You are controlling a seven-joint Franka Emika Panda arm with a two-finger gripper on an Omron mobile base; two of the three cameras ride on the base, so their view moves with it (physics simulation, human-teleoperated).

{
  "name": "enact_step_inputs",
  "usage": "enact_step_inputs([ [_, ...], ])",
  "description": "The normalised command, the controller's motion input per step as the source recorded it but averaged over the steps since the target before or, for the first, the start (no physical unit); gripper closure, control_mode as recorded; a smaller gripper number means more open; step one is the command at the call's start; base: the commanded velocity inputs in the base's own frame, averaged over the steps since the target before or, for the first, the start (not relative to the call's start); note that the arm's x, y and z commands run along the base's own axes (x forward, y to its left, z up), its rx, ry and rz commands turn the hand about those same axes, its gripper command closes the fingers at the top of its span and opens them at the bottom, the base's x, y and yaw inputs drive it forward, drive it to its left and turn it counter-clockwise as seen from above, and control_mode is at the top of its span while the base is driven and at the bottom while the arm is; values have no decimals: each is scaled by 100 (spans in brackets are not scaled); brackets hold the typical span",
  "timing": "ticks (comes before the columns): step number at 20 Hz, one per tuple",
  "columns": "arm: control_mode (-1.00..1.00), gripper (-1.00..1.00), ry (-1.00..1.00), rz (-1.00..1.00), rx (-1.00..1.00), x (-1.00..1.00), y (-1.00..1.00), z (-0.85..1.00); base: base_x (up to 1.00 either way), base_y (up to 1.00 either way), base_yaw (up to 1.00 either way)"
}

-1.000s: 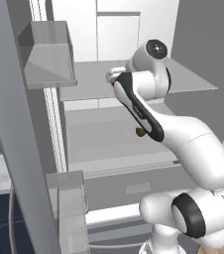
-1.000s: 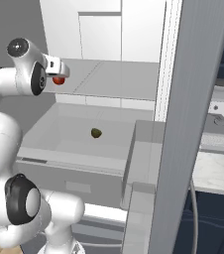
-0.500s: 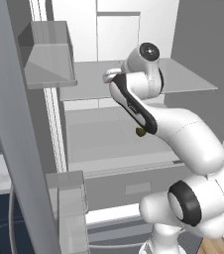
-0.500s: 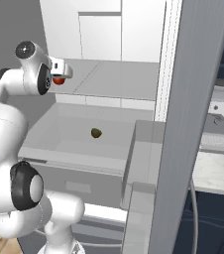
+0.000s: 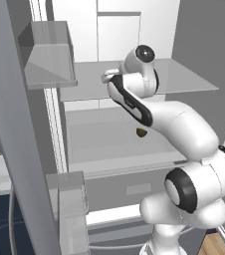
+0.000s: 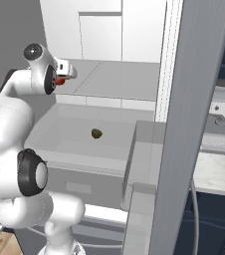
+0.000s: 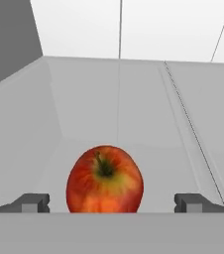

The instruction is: Retrieve the apple and kiwi from the fridge and place them into the bowl on the dining table.

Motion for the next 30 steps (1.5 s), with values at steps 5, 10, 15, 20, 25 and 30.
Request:
enact_step_inputs([
  [5,-100,-100,0,0,0,24,6,-17,0,0,0],
  [10,-100,-100,0,0,0,23,7,-13,0,0,0],
  [15,-100,-100,0,0,0,1,8,-11,0,0,0],
  [20,-100,-100,0,0,0,0,10,-14,0,0,0],
  [25,-100,100,3,0,0,0,3,-20,0,0,0],
  [30,-100,100,4,0,0,7,0,-11,0,0,0],
])
